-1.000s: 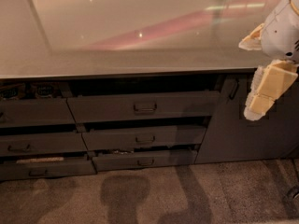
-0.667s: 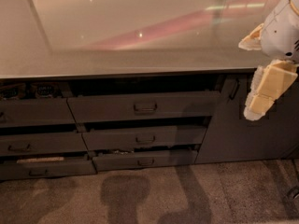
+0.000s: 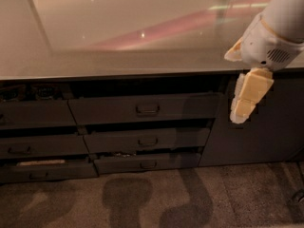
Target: Open top drawer
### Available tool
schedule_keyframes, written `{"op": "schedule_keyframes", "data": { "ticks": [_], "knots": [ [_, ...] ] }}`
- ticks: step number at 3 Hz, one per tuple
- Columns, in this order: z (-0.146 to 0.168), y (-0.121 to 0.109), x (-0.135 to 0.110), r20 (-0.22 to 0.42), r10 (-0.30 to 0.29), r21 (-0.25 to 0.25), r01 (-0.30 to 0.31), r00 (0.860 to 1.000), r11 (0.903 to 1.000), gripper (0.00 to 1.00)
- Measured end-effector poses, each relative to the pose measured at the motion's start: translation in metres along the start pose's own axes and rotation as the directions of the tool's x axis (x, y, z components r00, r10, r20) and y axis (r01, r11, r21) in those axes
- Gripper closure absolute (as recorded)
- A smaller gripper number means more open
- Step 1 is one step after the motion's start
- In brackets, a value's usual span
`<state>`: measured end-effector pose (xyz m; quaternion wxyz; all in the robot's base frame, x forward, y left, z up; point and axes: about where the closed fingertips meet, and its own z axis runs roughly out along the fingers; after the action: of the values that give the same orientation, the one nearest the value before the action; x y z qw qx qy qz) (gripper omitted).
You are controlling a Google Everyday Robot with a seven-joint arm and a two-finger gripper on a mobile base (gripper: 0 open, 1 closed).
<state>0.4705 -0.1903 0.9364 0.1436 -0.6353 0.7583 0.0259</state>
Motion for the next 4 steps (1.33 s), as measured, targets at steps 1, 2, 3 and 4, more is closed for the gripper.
{"op": "schedule_keyframes", "data": {
  "ticks": [1,2,3,4],
  "knots": [
    [0.033,-0.015,-0.004,-0.007,-0.014,-0.061,0.013,1.000,0.9981,0.00],
    [0.077,-0.035,-0.037,0.039,-0.026,-0.137,0.031,0.999,0.9901,0.00],
    [0.077,-0.035,-0.038,0.039,-0.026,-0.137,0.031,0.999,0.9901,0.00],
    [0.091,-0.030,-0.069,0.022,-0.089,-0.153,0.091,0.996,0.9840,0.00]
  ]
}}
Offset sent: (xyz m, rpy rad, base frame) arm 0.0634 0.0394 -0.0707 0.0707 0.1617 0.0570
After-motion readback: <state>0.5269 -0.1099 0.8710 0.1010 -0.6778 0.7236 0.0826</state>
